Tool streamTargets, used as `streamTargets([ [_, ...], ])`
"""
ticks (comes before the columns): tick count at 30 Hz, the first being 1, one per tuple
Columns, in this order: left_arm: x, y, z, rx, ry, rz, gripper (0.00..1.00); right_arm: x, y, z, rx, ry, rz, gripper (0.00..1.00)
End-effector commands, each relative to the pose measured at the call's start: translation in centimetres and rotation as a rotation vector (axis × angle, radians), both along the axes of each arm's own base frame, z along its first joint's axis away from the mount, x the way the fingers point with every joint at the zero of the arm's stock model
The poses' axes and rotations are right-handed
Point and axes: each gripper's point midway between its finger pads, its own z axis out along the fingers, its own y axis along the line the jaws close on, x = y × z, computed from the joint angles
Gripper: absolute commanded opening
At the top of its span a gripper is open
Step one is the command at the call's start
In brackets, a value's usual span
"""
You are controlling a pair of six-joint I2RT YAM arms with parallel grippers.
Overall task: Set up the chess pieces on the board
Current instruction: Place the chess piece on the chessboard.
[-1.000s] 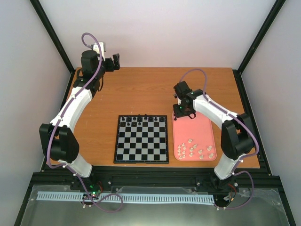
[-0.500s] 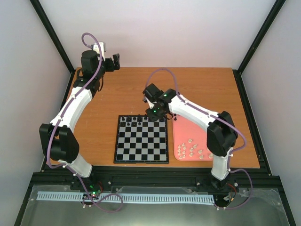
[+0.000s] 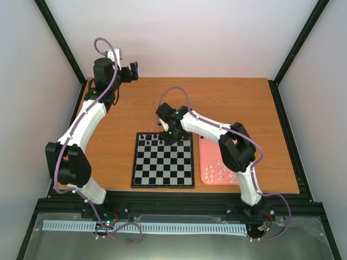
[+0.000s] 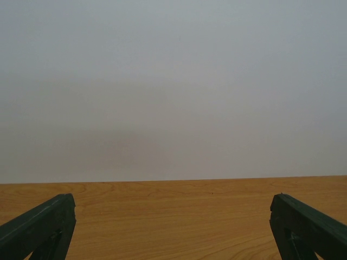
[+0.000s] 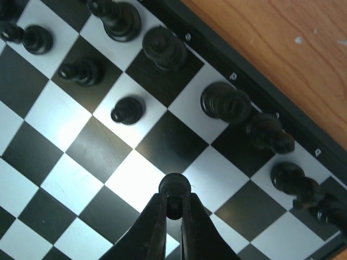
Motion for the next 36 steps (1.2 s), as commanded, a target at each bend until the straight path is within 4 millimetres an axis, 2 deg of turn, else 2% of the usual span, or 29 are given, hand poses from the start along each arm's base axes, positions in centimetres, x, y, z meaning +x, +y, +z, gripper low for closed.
streamTargets([
  [1,0.1,-0.1,2.2,-0.005,-0.044,0.000,1.00,0.6,1.8,0.9,0.037,-0.024,0.028,0.08],
  [6,0.1,-0.1,2.1,-0.003,-0.042,0.001,1.00,0.7,2.4,0.1,0.015,-0.020,0.039,0.08],
  [11,0.2,-0.1,2.1,-0.003,-0.042,0.000,1.00,1.1,2.0,-0.7,-0.023,-0.026,0.030,0.08],
  [36,0.1,0.0,2.0,0.001,-0.042,0.004,1.00,1.4,2.2,-2.2,-0.054,-0.015,0.041,0.08],
])
